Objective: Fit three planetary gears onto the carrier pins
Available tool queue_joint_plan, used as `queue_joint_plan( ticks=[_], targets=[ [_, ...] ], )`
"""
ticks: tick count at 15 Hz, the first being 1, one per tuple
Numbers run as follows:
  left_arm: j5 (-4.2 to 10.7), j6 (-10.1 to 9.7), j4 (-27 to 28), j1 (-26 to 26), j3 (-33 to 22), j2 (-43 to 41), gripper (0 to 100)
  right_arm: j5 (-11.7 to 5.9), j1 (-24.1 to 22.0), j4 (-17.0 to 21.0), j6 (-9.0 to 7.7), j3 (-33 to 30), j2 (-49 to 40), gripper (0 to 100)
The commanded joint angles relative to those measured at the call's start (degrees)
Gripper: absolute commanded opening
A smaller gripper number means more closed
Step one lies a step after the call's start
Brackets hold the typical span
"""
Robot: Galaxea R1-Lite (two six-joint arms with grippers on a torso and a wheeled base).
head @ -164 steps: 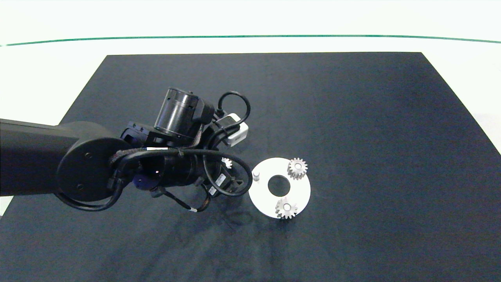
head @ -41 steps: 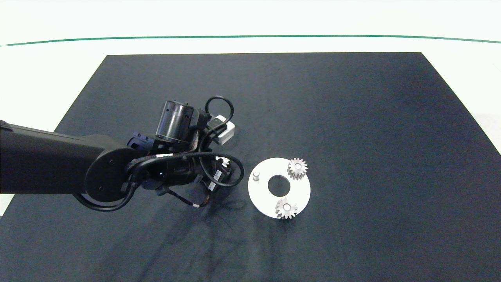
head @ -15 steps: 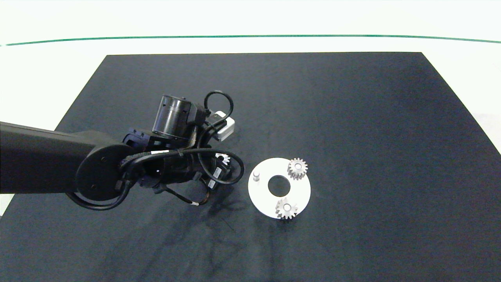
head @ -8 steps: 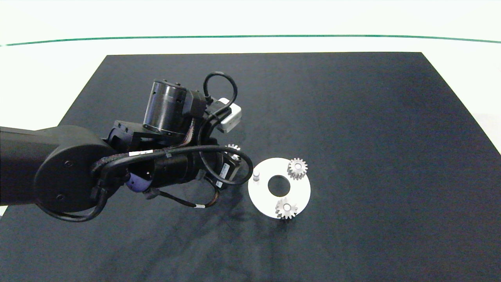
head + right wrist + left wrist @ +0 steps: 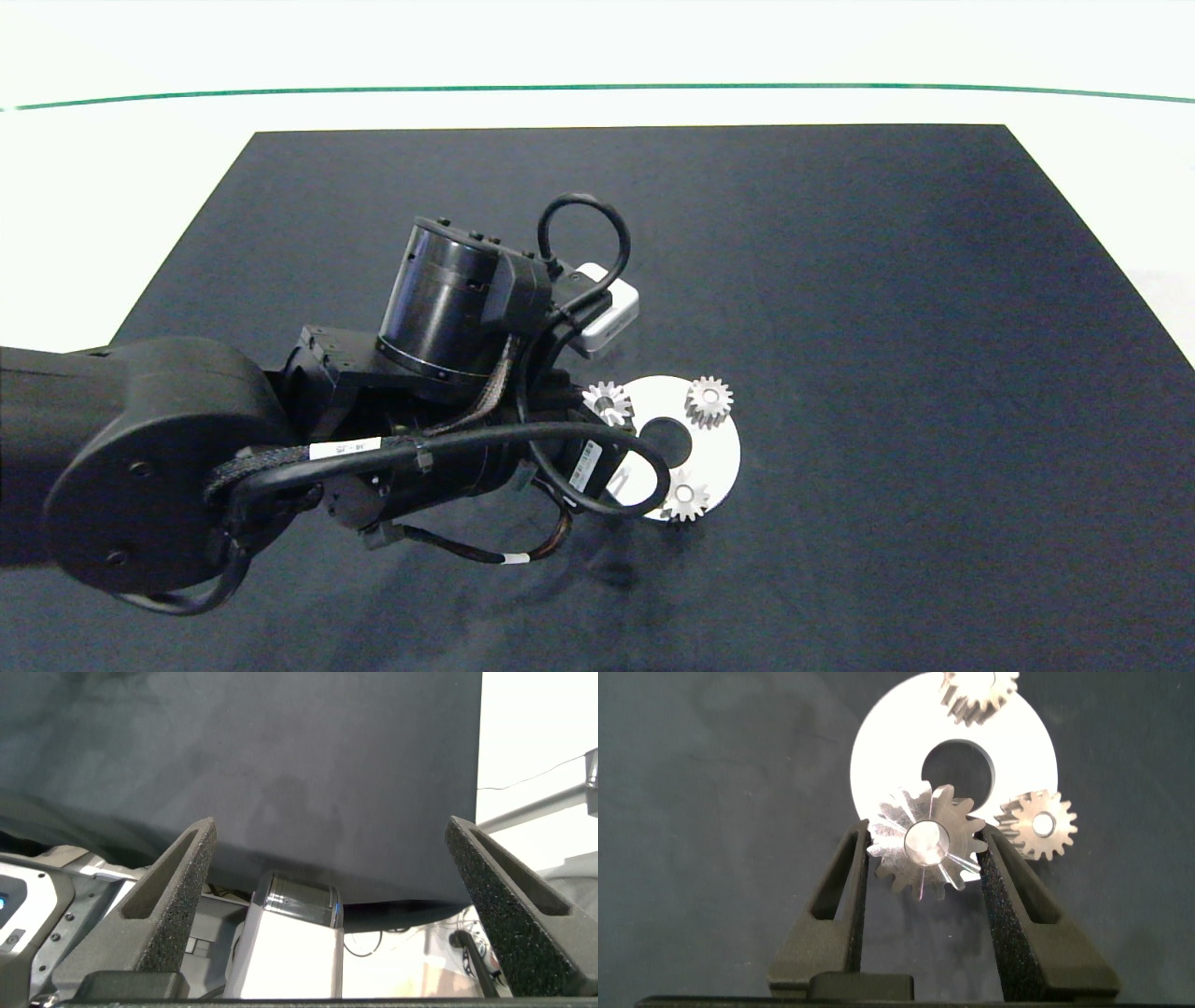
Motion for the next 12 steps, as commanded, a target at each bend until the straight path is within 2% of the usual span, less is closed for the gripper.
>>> queue_joint_plan(
  ticks=[1, 2, 3, 4, 5, 12],
  targets=[
    [0.04, -0.02, -0.3, -0.16, -0.25, 2.31, 0, 0.0, -0.06, 0.41, -0.17, -0.11, 0.0, 100],
    [0.13, 0.07, -0.47, 0.11, -0.34, 2.84, 0, 0.09, -0.06, 0.41, -0.17, -0.29, 0.0, 100],
    [0.92, 0.16, -0.65, 0.37, -0.69, 3.63, 0, 0.0, -0.06, 0.41, -0.17, -0.29, 0.0, 100],
    [2.5, 0.24, -0.74, 0.46, -0.78, 3.81, 0, 0.09, -0.06, 0.41, -0.17, -0.29, 0.0, 100],
    [3.2, 0.24, -0.74, 0.46, -0.78, 3.81, 0, 0.0, -0.06, 0.5, -0.17, -0.2, 0.0, 100],
    [3.29, 0.16, -0.82, 0.28, -1.48, 4.69, 0, 0.0, 0.03, 0.5, -0.17, -0.11, -0.09, 100]
  ],
)
